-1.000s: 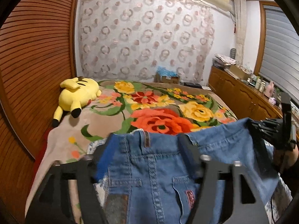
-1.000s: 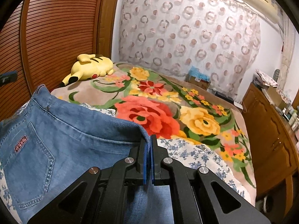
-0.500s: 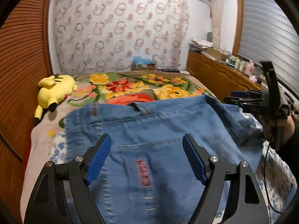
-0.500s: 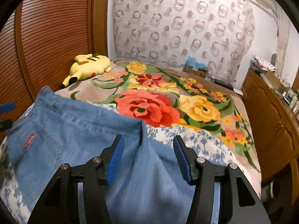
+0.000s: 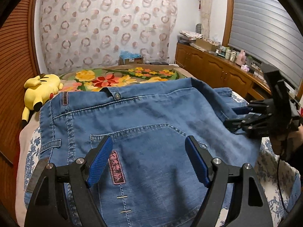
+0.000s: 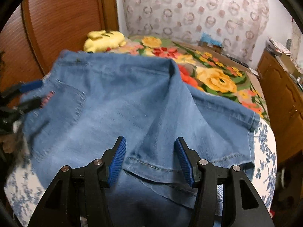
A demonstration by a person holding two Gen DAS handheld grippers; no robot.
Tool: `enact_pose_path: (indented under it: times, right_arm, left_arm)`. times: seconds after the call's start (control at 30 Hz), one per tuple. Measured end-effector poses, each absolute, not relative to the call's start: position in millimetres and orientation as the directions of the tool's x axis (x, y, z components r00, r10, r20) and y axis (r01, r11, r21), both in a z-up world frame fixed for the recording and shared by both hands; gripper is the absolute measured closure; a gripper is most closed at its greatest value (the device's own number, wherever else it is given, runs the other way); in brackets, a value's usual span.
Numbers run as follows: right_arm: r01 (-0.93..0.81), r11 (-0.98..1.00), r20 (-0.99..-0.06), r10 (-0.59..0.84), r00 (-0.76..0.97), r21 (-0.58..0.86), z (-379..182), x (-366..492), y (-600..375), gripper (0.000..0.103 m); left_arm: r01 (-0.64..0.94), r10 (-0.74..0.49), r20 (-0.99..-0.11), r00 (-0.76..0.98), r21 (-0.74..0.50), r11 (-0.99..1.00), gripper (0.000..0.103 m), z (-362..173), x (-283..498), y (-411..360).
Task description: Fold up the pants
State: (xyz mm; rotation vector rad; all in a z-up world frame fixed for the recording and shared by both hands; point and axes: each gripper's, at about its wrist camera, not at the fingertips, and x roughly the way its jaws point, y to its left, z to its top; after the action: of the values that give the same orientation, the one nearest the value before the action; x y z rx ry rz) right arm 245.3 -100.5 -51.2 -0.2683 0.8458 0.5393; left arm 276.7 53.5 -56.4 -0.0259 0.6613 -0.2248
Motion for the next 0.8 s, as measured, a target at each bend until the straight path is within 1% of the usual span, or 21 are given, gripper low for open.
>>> enact_pose_path:
  times: [0.03, 0.07, 0.1, 0.13, 0.17, 0.2, 0.33, 0.47, 0.63, 0.8]
  right_arm:
    - [-0.553, 0.833, -0.773, 0.342, 0.534, -0.014, -52, 247, -101, 0.057]
    - [-0.554, 0.832, -0.775, 0.338, 0.535, -0.02, -52, 247, -102, 0.06]
    - [-0.557, 0.83, -0.776, 0.334, 0.535, -0.027, -52, 247, -100, 0.072]
    - [-0.562, 0.827, -0.778, 0.334, 0.533, -0.03, -51, 247, -100, 0.079]
    - [-0.567, 0.823, -0.777, 0.335, 0.533, -0.033, -50, 247, -102, 0.095]
    - [-0.57, 0.821, -0.773, 0.336, 0.539, -0.041, -46, 249, -102, 0.097]
    - [-0.53, 0.845, -0.724, 0.324, 0.609, -0.068, -21, 256, -117, 0.099]
    - [-0.471, 0.875, -0.688, 0.272, 0.673, -0.115, 2, 274, -139, 0.099]
    - [-0.389, 0.907, -0.688, 0.178, 0.703, -0.163, 6, 313, -155, 0.099]
    - [-0.359, 0.913, -0.704, 0.127, 0.699, -0.192, -6, 349, -141, 0.099]
  left_arm:
    - [0.203, -0.219, -0.605, 0.766, -0.095, 0.975, 0.024, -56, 276, 53]
    - [0.209, -0.224, -0.605, 0.764, -0.096, 0.973, 0.024, -57, 276, 52]
    - [0.211, -0.225, -0.606, 0.763, -0.096, 0.973, 0.024, -56, 276, 52]
    - [0.213, -0.226, -0.606, 0.763, -0.095, 0.972, 0.024, -57, 276, 52]
    - [0.214, -0.227, -0.605, 0.763, -0.095, 0.972, 0.024, -57, 276, 52]
    - [0.215, -0.229, -0.607, 0.761, -0.097, 0.972, 0.024, -57, 275, 52]
    - [0.216, -0.234, -0.606, 0.76, -0.104, 0.971, 0.024, -57, 273, 51]
    - [0.217, -0.234, -0.605, 0.761, -0.103, 0.971, 0.024, -57, 273, 52]
    - [0.212, -0.226, -0.605, 0.763, -0.095, 0.973, 0.024, -57, 271, 52]
    - [0.209, -0.217, -0.606, 0.766, -0.085, 0.974, 0.024, -58, 271, 53]
